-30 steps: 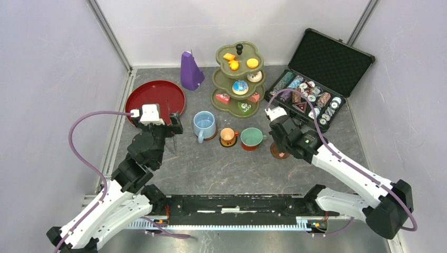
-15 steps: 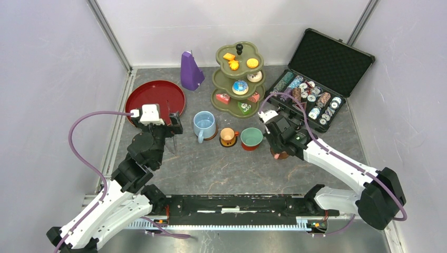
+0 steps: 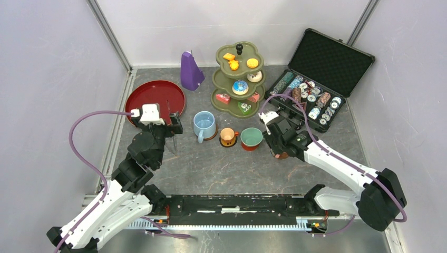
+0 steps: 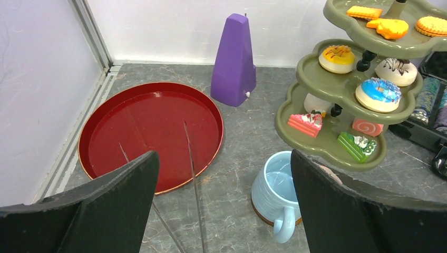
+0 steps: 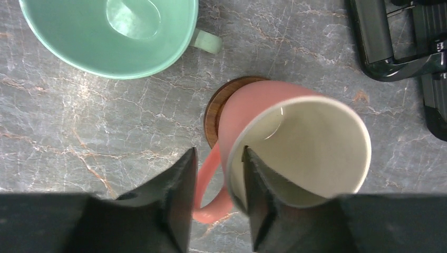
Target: Serve the afternoon tea
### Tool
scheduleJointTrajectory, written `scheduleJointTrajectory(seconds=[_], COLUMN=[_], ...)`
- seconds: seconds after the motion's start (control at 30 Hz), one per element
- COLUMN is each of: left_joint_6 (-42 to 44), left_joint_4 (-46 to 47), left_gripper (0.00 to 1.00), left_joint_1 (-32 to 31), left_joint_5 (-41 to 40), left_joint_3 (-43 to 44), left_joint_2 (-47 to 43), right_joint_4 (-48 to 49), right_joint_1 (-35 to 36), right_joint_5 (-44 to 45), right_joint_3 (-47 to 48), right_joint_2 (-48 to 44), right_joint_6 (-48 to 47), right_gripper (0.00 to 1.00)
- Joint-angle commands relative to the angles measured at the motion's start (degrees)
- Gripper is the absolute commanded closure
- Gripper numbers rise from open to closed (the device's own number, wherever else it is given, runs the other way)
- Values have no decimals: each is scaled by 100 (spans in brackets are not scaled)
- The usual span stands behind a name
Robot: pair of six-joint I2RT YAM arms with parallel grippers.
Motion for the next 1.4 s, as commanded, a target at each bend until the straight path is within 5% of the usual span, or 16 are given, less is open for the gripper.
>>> scheduleJointTrajectory(seconds=[0.0,0.27,0.43,0.7,1.37], left_joint_6=[-63,-187,-77,639,1784], left_joint_4=[204,45,-353,-409,-210], left_gripper=[0,0,0,0,0], left_joint_1=[34,31,31,39,31], left_joint_5=[-3,162,418,581,564], left_joint_3=[45,457,1298,2415,3511], left_joint_2=[55,256,453,384,158], right_joint_4=[-153,-762,-696,43,1490], right_joint_1=[-29,-29,-27,-28,-29], right_joint_5=[-24,-56,414,1222,2388], right_joint_3=[497,1588,2488,3273,2361], right_joint_2=[-330,-991,-1331,-1858,-4084], right_joint_6=[-128,-496,-984,-1646,-2299], right_gripper=[49,16,8,2,2])
